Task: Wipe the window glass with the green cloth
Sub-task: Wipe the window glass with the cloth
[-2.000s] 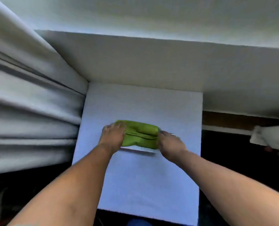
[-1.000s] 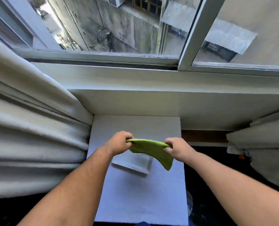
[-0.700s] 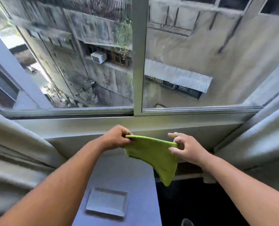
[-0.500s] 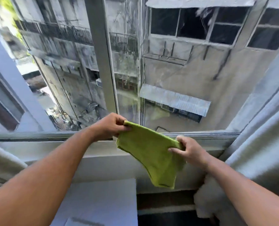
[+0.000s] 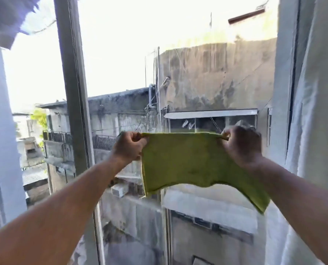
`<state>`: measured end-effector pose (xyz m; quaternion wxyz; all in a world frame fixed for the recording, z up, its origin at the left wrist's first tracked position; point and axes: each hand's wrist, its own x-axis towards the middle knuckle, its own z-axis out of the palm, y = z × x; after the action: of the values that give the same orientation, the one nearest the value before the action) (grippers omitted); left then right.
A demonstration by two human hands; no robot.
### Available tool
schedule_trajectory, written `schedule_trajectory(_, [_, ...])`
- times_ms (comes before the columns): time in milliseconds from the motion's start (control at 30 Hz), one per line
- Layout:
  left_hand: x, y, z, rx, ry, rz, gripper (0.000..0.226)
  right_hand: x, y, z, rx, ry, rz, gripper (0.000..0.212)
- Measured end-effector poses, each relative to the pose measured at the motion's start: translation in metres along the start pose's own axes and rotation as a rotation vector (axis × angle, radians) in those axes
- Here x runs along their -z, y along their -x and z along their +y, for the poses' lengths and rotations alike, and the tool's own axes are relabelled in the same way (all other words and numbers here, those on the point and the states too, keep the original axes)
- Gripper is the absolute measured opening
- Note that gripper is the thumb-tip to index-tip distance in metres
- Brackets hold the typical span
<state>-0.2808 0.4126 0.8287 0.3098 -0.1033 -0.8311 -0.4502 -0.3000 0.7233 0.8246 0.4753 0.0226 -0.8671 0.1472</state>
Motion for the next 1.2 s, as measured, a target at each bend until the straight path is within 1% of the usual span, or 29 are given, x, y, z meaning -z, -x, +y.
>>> schedule_trajectory(33, [-0.001,-0.012,0.011,-0.046,-0.043,0.025,0.020,0.003,-0.021,-0.007,-0.007,0.090,0.098,0.012])
schedule_trajectory(67, [-0.003,-0.023,0.019,-0.094,-0.088,0.047,0.028,0.002,-0.038,-0.013,-0.030,0.133,0.130,0.017])
schedule_trajectory(133, [-0.007,-0.035,0.023,-0.158,-0.180,0.116,0.039,-0.011,-0.059,-0.023,-0.159,0.013,0.092,0.021])
schedule_trajectory(200, [-0.011,-0.040,0.016,-0.176,-0.258,0.178,0.035,-0.034,-0.059,-0.033,-0.380,-0.254,0.063,0.026])
schedule_trajectory(233, [-0.012,-0.041,0.011,-0.186,-0.296,0.180,0.028,-0.048,-0.053,-0.039,-0.455,-0.349,0.085,0.030])
schedule_trajectory(267, [-0.012,-0.040,0.005,-0.211,-0.349,0.162,0.020,-0.060,-0.044,-0.046,-0.480,-0.387,0.131,0.036])
schedule_trajectory(333, [-0.013,-0.038,-0.006,-0.325,-0.524,0.113,0.011,-0.081,-0.028,-0.058,-0.416,-0.312,0.248,0.050])
schedule_trajectory(367, [-0.012,-0.037,-0.010,-0.407,-0.633,0.111,0.011,-0.089,-0.022,-0.060,-0.372,-0.259,0.289,0.056])
schedule_trajectory(400, [-0.010,-0.040,-0.011,-0.510,-0.742,0.125,0.018,-0.097,-0.018,-0.061,-0.338,-0.230,0.309,0.062])
schedule_trajectory(433, [-0.005,-0.044,-0.011,-0.631,-0.844,0.143,0.030,-0.104,-0.012,-0.061,-0.318,-0.217,0.314,0.067])
schedule_trajectory(500, [0.004,-0.062,-0.008,-0.877,-1.011,0.174,0.057,-0.116,-0.001,-0.064,-0.302,-0.245,0.278,0.077])
schedule_trajectory(533, [0.008,-0.073,-0.006,-0.960,-1.077,0.179,0.070,-0.121,0.004,-0.068,-0.283,-0.255,0.243,0.083])
schedule_trajectory(567, [0.012,-0.084,-0.005,-0.989,-1.129,0.172,0.081,-0.125,0.009,-0.071,-0.252,-0.242,0.206,0.089])
schedule_trajectory(600, [0.016,-0.093,-0.006,-0.973,-1.163,0.166,0.088,-0.127,0.011,-0.073,-0.222,-0.226,0.179,0.095])
schedule_trajectory(633, [0.019,-0.102,-0.008,-0.932,-1.175,0.173,0.090,-0.129,0.009,-0.072,-0.195,-0.239,0.170,0.100])
schedule_trajectory(700, [0.020,-0.115,-0.019,-0.822,-1.173,0.214,0.090,-0.129,0.002,-0.063,-0.165,-0.383,0.166,0.107])
schedule_trajectory(767, [0.017,-0.124,-0.034,-0.806,-1.170,0.291,0.084,-0.126,-0.008,-0.051,-0.149,-0.501,0.158,0.103])
schedule_trajectory(800, [0.017,-0.130,-0.039,-0.831,-1.172,0.324,0.080,-0.124,-0.017,-0.046,-0.157,-0.482,0.168,0.098])
schedule_trajectory(833, [0.017,-0.135,-0.043,-0.862,-1.174,0.351,0.077,-0.123,-0.028,-0.043,-0.170,-0.388,0.191,0.092])
schedule_trajectory(867, [0.017,-0.138,-0.045,-0.896,-1.171,0.376,0.075,-0.122,-0.036,-0.043,-0.201,-0.224,0.210,0.085])
schedule_trajectory(900, [0.017,-0.140,-0.047,-0.921,-1.161,0.399,0.074,-0.122,-0.041,-0.050,-0.259,-0.036,0.225,0.075])
schedule_trajectory(933, [0.017,-0.141,-0.048,-0.933,-1.148,0.415,0.073,-0.121,-0.044,-0.065,-0.285,0.074,0.206,0.065])
schedule_trajectory(967, [0.017,-0.141,-0.048,-0.939,-1.135,0.422,0.073,-0.126,-0.043,-0.083,-0.219,0.126,0.258,0.057])
schedule_trajectory(1000, [0.017,-0.141,-0.048,-0.942,-1.128,0.425,0.073,-0.138,-0.036,-0.101,-0.074,0.092,0.298,0.051])
schedule_trajectory(1033, [0.017,-0.141,-0.047,-0.946,-1.134,0.423,0.074,-0.153,-0.023,-0.117,0.146,0.028,0.329,0.050])
schedule_trajectory(1067, [0.018,-0.141,-0.046,-0.949,-1.146,0.417,0.076,-0.163,-0.007,-0.129,0.355,-0.020,0.267,0.052])
schedule_trajectory(1100, [0.019,-0.140,-0.045,-0.950,-1.154,0.409,0.078,-0.172,0.001,-0.130,0.488,-0.028,0.190,0.055])
schedule_trajectory(1133, [0.020,-0.139,-0.045,-0.948,-1.155,0.403,0.079,-0.173,0.002,-0.116,0.525,-0.001,0.133,0.059])
schedule_trajectory(1200, [0.021,-0.137,-0.043,-0.934,-1.153,0.395,0.078,-0.163,-0.009,-0.074,0.486,0.075,0.140,0.063])
